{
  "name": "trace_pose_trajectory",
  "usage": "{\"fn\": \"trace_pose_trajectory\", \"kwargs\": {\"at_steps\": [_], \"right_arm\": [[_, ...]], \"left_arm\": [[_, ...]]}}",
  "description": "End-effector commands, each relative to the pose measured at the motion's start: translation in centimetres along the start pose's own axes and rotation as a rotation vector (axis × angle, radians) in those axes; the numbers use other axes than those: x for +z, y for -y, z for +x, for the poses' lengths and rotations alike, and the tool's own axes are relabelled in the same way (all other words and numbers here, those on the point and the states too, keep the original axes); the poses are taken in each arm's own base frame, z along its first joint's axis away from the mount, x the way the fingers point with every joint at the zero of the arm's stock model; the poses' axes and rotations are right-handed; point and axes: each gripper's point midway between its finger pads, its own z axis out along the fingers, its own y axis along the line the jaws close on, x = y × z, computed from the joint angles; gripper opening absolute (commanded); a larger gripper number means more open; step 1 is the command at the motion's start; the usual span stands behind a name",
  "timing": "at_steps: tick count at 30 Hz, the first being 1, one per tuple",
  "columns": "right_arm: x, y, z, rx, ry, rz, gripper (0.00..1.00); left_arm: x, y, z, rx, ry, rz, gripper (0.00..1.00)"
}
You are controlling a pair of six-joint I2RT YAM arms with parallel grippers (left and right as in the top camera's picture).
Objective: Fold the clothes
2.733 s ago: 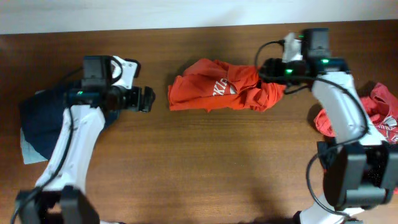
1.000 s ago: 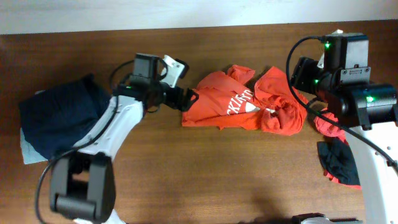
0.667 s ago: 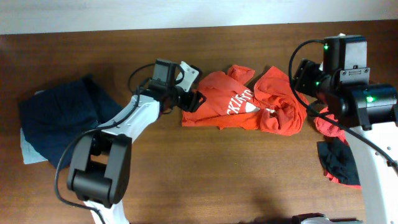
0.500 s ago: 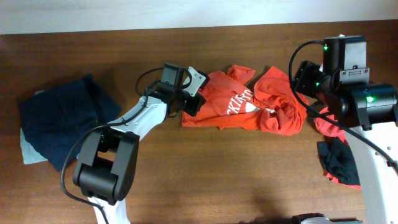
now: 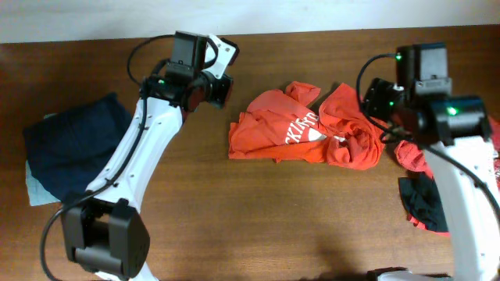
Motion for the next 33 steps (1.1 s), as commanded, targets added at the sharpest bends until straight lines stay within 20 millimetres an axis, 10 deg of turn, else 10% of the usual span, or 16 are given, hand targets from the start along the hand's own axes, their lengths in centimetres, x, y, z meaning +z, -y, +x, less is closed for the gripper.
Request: {"fn": "trace_pose_trajectory", "kwargs": {"at_steps": [1, 12, 15, 19, 25, 33], "right_arm": [[1.8, -1.0, 1.2, -0.025, -0.073, -0.028, 0.77], [2.3, -1.8, 1.8, -0.081, -0.111, -0.070, 0.79], [2.3, -1.8, 1.8, -0.080, -0.110, -0.070, 0.79], [2.3, -1.8, 1.8, -0.081, -0.110, -0.069, 0.79], [3.1, -1.7, 2.1, -0.084, -0.132, -0.055, 0.79], [9.7, -4.9, 6.8, -0.150, -0.388, -0.167, 0.59]], "left_arm": [[3.5, 1.9, 2.9, 0.000, -0.087, 0.126, 0.39], [12.3, 5.5, 9.8, -0.066, -0.236, 0.358, 0.44], [12.5, 6.1, 9.9, -0.056, -0.241, 0.366, 0.08], [10.7, 5.0, 7.7, -0.047, -0.239, 0.310, 0.01], [3.1, -3.9, 4.0, 0.002, -0.307, -0.171, 0.01], [-0.3, -6.9, 6.6, -0.033, -0.431, -0.271, 0.00]]}}
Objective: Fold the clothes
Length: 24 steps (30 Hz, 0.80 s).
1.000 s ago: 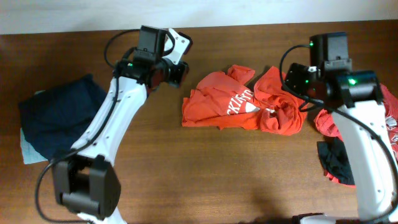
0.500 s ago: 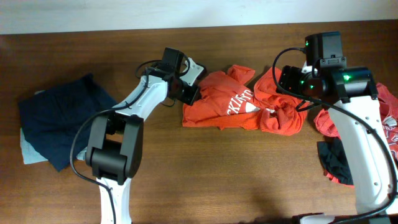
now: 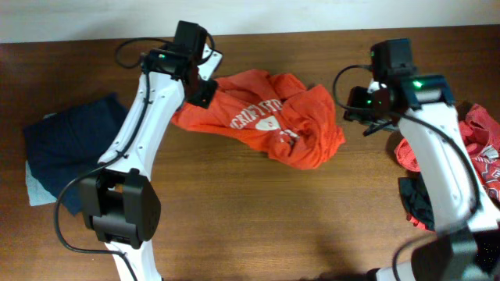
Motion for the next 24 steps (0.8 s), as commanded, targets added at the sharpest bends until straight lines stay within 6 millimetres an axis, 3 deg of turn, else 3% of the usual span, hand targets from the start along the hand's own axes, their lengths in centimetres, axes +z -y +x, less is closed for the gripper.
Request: {"fn": "trace_pose_trajectory", "kwargs": {"at_steps": [1, 2, 4, 5, 8, 11, 13, 14, 15, 16, 21, 24], "right_arm": [[4.3, -3.7, 2.2, -0.097, -0.161, -0.160, 0.66], [6.6, -4.7, 2.8, -0.119, -0.206, -0.164, 0.73], [8.8, -5.6, 3.6, -0.139, -0.247, -0.159, 0.75], [10.8, -6.7, 4.7, -0.171, -0.287, -0.161, 0.76], [12.6, -8.3, 5.6, -0.228, -0.295, -0.144, 0.76], [13.4, -7.9, 5.3, -0.261, -0.244, -0.040, 0.72], [13.6, -6.2, 4.6, -0.254, -0.203, 0.087, 0.44], [13.4, -4.7, 4.2, -0.247, -0.187, 0.165, 0.23], [13.2, -3.2, 3.9, -0.234, -0.179, 0.233, 0.10], [12.8, -1.3, 3.6, -0.207, -0.181, 0.303, 0.04], [11.1, 6.0, 3.9, -0.057, -0.281, 0.436, 0.04], [10.2, 8.5, 4.0, 0.027, -0.314, 0.424, 0.04]], "left_arm": [[-0.2, -1.3, 0.8, 0.001, -0.036, -0.057, 0.00], [-0.2, -1.3, 0.9, 0.001, -0.036, -0.056, 0.00], [-0.2, -1.3, 0.8, 0.001, -0.035, -0.057, 0.01], [-0.2, -1.2, 0.9, 0.001, -0.037, -0.056, 0.00], [-0.2, -1.2, 1.0, 0.001, -0.043, -0.055, 0.01], [-0.2, -1.2, 1.0, 0.001, -0.043, -0.055, 0.00], [-0.2, -1.3, 1.0, 0.001, -0.043, -0.056, 0.01], [-0.2, -1.4, 1.1, 0.000, -0.045, -0.061, 0.01], [-0.2, -1.6, 1.1, -0.003, -0.046, -0.065, 0.00], [-0.2, -1.8, 1.2, -0.008, -0.048, -0.066, 0.01], [-0.1, -4.0, 2.7, -0.087, -0.088, -0.084, 0.00], [-0.2, -5.6, 3.9, -0.130, -0.116, -0.092, 0.01]]}}
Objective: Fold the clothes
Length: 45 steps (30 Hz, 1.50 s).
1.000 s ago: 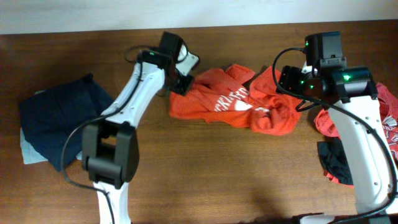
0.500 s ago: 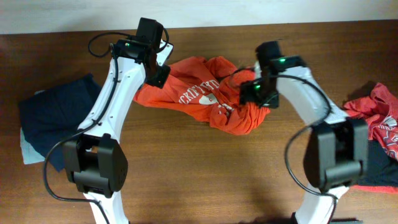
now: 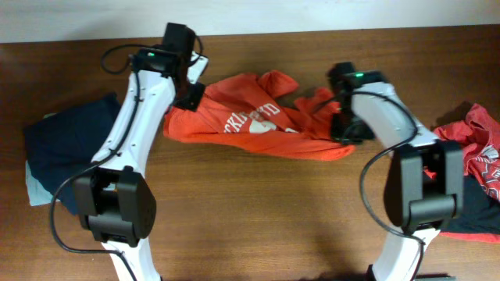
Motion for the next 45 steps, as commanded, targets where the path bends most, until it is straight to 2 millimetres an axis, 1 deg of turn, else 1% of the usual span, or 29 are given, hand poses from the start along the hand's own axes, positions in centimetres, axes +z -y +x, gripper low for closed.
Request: {"fn": "trace_pose_trajectory", "kwargs": {"at_steps": [1, 2, 4, 6, 7, 10, 12, 13, 15, 17, 19, 20, 22, 24, 25, 26, 27, 28, 30, 31, 32, 33, 35, 36, 37, 38, 39, 41, 45], "right_arm": [[-0.6, 4.0, -0.4, 0.112, 0.011, 0.041, 0.04], [-0.6, 4.7, -0.3, 0.144, 0.001, 0.034, 0.04], [-0.3, 5.2, 0.2, 0.190, -0.039, 0.006, 0.04], [-0.2, 5.2, 0.8, 0.211, -0.081, -0.042, 0.05], [-0.1, 5.3, 0.9, 0.218, -0.090, -0.054, 0.05], [0.0, 5.7, 0.9, 0.234, -0.100, -0.060, 0.12], [0.1, 5.9, 1.0, 0.239, -0.104, -0.059, 0.13], [0.0, 5.8, 1.1, 0.240, -0.110, -0.067, 0.14], [0.0, 5.4, 1.2, 0.208, -0.119, -0.090, 0.11], [-0.1, 4.8, 1.1, 0.179, -0.118, -0.127, 0.10], [-0.2, 3.8, 0.7, 0.149, -0.107, -0.188, 0.16], [-0.2, 3.5, 0.4, 0.152, -0.096, -0.205, 0.17], [-0.2, 3.3, -0.3, 0.158, -0.071, -0.217, 0.16], [-0.3, 2.9, -1.4, 0.163, -0.027, -0.243, 0.16], [-0.4, 2.5, -1.9, 0.156, -0.010, -0.264, 0.16], [-0.5, 2.1, -2.3, 0.143, 0.008, -0.289, 0.16], [-0.8, 1.2, -3.2, 0.112, 0.043, -0.341, 0.16], [-1.1, 0.5, -3.7, 0.088, 0.065, -0.382, 0.17], [-1.8, -0.7, -4.0, 0.067, 0.077, -0.463, 0.27], [-1.9, -1.0, -4.0, 0.065, 0.073, -0.482, 0.31], [-2.0, -1.3, -3.8, 0.063, 0.065, -0.497, 0.41], [-2.0, -1.3, -3.8, 0.063, 0.064, -0.496, 0.49], [-2.0, -1.3, -3.7, 0.064, 0.062, -0.496, 0.77], [-2.0, -1.2, -3.7, 0.065, 0.061, -0.496, 0.80], [-2.0, -1.2, -3.7, 0.065, 0.060, -0.496, 0.81], [-2.0, -1.2, -3.6, 0.069, 0.056, -0.496, 0.82], [-2.0, -1.2, -3.6, 0.069, 0.055, -0.496, 0.83], [-1.9, -1.2, -3.5, 0.068, 0.049, -0.493, 0.83], [-1.9, -1.1, -3.3, 0.068, 0.040, -0.491, 0.83]], "left_arm": [[0.0, -3.2, 1.2, -0.084, -0.028, -0.041, 0.01], [0.0, -3.7, 1.5, -0.097, -0.035, -0.043, 0.01], [0.1, -4.4, 2.2, -0.133, -0.053, -0.045, 0.00], [0.1, -5.3, 3.1, -0.169, -0.079, -0.046, 0.01], [0.1, -5.5, 3.3, -0.174, -0.086, -0.044, 0.01], [0.1, -5.8, 3.6, -0.182, -0.094, -0.044, 0.00], [0.1, -5.8, 3.7, -0.181, -0.099, -0.043, 0.00], [0.1, -5.7, 3.8, -0.180, -0.103, -0.042, 0.01], [0.1, -5.6, 4.0, -0.180, -0.112, -0.040, 0.00], [0.1, -5.7, 3.8, -0.180, -0.103, -0.042, 0.01], [0.2, -6.1, 3.1, -0.185, -0.072, -0.054, 0.08], [0.2, -6.5, 2.6, -0.191, -0.048, -0.065, 0.17], [0.2, -7.3, 1.7, -0.203, -0.008, -0.080, 0.20], [0.2, -8.1, 0.3, -0.216, 0.058, -0.098, 0.37], [0.1, -8.4, -0.5, -0.220, 0.092, -0.102, 0.42], [0.0, -8.4, -1.2, -0.222, 0.120, -0.097, 0.44], [0.0, -7.9, -2.0, -0.217, 0.152, -0.063, 0.46], [0.0, -6.8, -2.5, -0.185, 0.174, 0.005, 0.46], [-0.4, -3.4, -2.9, -0.108, 0.197, 0.181, 0.46], [-0.5, -2.2, -2.8, -0.088, 0.191, 0.236, 0.46], [-0.8, -0.3, -2.0, -0.048, 0.160, 0.300, 0.45], [-0.8, 0.6, -1.4, -0.020, 0.133, 0.320, 0.44], [-1.0, 3.0, 0.1, 0.068, 0.064, 0.353, 0.34], [-1.0, 4.9, 0.7, 0.140, 0.039, 0.374, 0.31], [-1.1, 6.0, 0.8, 0.180, 0.033, 0.383, 0.30], [-1.0, 8.8, 1.2, 0.304, 0.026, 0.404, 0.30], [-0.9, 9.8, 1.4, 0.355, 0.022, 0.407, 0.29], [0.0, 12.5, 2.5, 0.492, -0.014, 0.362, 0.28], [1.7, 16.4, 4.0, 0.682, -0.035, 0.317, 0.27]]}}
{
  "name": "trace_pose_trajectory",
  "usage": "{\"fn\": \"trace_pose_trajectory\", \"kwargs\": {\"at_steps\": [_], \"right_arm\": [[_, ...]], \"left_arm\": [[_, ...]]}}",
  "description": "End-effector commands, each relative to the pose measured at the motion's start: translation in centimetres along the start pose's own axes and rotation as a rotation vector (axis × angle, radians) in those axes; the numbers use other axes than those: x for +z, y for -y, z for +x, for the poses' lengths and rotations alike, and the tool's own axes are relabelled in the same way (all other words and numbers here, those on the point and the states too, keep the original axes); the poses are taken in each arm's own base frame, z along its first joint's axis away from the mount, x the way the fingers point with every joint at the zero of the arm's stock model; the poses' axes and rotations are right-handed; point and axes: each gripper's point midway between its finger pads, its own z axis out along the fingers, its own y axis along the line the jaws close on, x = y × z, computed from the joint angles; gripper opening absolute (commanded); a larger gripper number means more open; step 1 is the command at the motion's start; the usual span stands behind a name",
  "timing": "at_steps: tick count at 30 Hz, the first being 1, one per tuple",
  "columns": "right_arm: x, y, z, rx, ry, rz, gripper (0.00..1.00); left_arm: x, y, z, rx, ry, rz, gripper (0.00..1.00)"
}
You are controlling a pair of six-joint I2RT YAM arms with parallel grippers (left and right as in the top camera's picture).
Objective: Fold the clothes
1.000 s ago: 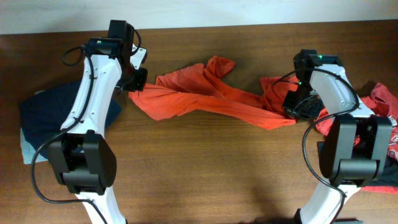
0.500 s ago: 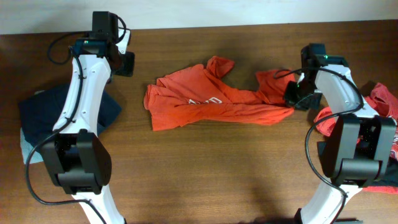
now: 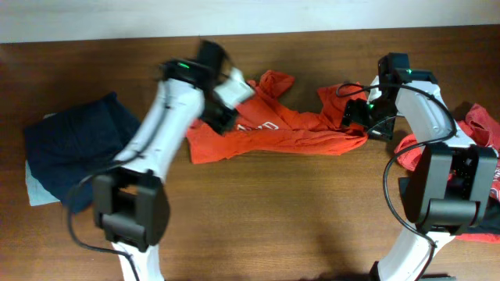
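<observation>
An orange-red T-shirt (image 3: 289, 133) with white print lies stretched out across the middle of the brown table (image 3: 273, 218). My left gripper (image 3: 223, 117) is blurred by motion over the shirt's left part and seems shut on the cloth there. A flap of the shirt spreads below and to the left of it. At the shirt's bunched right end my right gripper (image 3: 355, 117) is shut on the fabric. The fingers of both are hard to make out from above.
A dark navy garment (image 3: 70, 144) lies at the left on a light blue cloth (image 3: 33, 187). At the right edge is a pile of red and dark clothes (image 3: 484, 144). The table's far edge meets a pale wall (image 3: 250, 16).
My left gripper has moved right and toward the front, from the shirt's far left corner to over its left part. The right gripper has shifted right, and the shirt lies further right and longer.
The shirt lay crumpled at the centre with both grippers beside it. Then the left gripper held its left edge and it was further left. The right gripper then reached its right end and it lay flatter. Now it is stretched between both.
</observation>
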Motion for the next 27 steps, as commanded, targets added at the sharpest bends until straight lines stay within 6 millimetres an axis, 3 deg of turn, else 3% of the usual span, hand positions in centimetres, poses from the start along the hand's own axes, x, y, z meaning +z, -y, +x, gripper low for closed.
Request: {"fn": "trace_pose_trajectory", "kwargs": {"at_steps": [1, 5, 8, 15, 20, 25, 27], "right_arm": [[-1.0, -0.1, 0.0, -0.005, 0.017, -0.016, 0.83], [-1.0, -0.1, 0.2, -0.004, 0.011, -0.015, 0.83], [-1.0, 0.0, 0.4, -0.002, 0.002, -0.012, 0.83], [-1.0, 0.0, 0.5, -0.001, -0.002, -0.011, 0.83], [-1.0, 0.0, 0.6, 0.000, -0.007, -0.010, 0.83], [-1.0, 0.0, 0.7, 0.000, -0.009, -0.009, 0.83], [-1.0, 0.0, 0.7, 0.001, -0.010, -0.009, 0.83]], "left_arm": [[2.9, 2.7, 0.5, 0.225, -0.083, -0.049, 0.26], [6.2, 2.6, 1.1, 0.328, -0.175, -0.268, 0.27], [7.8, 2.3, 1.5, 0.326, -0.166, -0.311, 0.28], [9.0, 2.1, 1.3, 0.307, -0.122, -0.323, 0.40], [10.0, 3.1, 1.4, 0.310, -0.105, -0.268, 0.40], [10.1, 3.0, 1.4, 0.309, -0.106, -0.268, 0.07], [10.1, 2.8, 1.4, 0.309, -0.109, -0.278, 0.01]]}}
